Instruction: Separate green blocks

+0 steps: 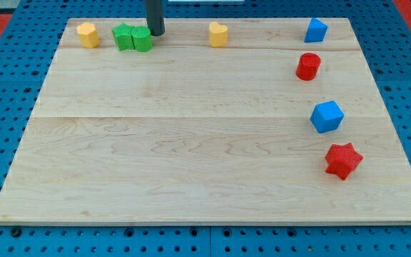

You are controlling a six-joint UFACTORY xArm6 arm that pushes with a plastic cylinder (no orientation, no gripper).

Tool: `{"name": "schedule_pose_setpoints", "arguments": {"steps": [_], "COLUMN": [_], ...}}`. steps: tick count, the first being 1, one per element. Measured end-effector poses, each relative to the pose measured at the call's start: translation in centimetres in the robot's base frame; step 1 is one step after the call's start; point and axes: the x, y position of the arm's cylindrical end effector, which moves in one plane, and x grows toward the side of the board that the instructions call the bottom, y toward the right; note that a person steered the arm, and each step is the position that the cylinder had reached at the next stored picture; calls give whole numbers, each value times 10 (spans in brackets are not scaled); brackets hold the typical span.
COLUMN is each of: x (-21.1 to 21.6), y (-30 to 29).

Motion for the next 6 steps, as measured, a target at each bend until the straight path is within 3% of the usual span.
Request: {"name": "schedule_pose_setpoints", "arguments": {"steps": [1, 3, 4, 6], "x": [-7, -13, 11, 34], "y": [6, -52, -45, 27]}}
